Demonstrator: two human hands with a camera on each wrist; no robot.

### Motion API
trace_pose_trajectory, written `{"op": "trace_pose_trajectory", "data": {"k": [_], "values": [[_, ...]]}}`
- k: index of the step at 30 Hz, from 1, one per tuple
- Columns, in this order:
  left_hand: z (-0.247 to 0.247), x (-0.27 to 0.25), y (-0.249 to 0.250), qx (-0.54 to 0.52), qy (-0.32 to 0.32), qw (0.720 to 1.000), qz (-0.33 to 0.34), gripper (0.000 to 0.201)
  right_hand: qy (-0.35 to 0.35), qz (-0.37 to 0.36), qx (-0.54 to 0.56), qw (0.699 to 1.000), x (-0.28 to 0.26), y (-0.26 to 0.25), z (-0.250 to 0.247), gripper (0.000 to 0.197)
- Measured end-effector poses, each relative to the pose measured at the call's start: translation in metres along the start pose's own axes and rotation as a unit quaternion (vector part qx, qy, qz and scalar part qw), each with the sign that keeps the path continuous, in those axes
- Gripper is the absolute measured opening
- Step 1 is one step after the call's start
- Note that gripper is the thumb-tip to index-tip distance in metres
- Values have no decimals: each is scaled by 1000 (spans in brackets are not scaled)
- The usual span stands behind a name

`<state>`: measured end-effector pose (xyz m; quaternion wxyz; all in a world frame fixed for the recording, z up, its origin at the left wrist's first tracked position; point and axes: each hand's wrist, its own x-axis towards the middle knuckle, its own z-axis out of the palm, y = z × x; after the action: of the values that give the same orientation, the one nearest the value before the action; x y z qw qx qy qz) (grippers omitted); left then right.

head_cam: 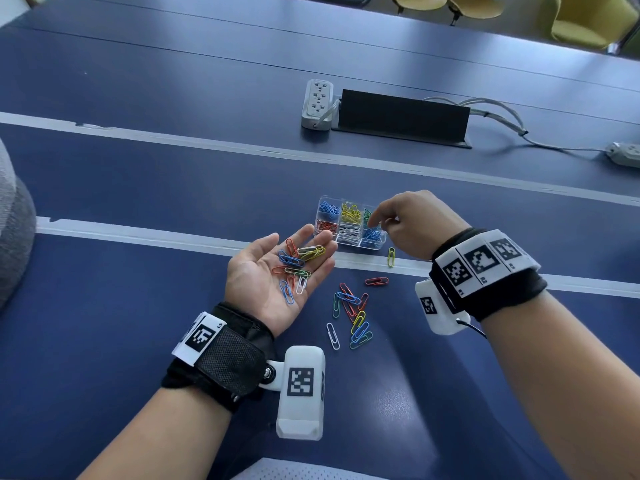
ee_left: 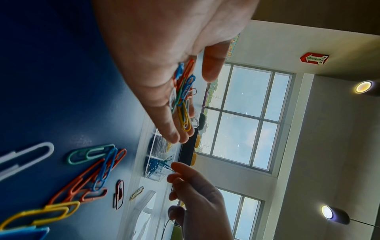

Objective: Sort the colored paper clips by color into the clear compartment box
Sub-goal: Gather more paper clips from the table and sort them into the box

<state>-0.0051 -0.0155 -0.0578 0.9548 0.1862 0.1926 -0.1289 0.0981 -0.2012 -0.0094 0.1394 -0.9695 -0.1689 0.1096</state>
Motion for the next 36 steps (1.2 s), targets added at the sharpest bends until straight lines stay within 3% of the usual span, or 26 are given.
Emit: {"op": "trace_pose_trajectory", "data": {"k": [6, 12, 18, 25, 30, 36], "values": [[2, 0, -2, 2, -1, 1000, -5, 47, 39, 5, 23, 999, -4, -2, -3, 38], [2, 0, -3, 6, -2, 1000, -5, 46, -33, 18, -46, 998, -6, -1, 3, 43], [3, -2, -3, 7, 1, 1000, -8, 47, 13, -33, -13, 999, -9, -8, 1, 36], [6, -4, -5, 0, -19, 1000, -12, 60, 35, -230, 99, 967, -27, -48, 0, 18], [8, -7, -5, -23, -50, 998, -15, 62, 14, -232, 85, 969, -27, -56, 10, 14], [13, -11, -6, -32, -42, 998, -20, 58, -7, -214, 19, 977, -29, -70, 20, 15]]}}
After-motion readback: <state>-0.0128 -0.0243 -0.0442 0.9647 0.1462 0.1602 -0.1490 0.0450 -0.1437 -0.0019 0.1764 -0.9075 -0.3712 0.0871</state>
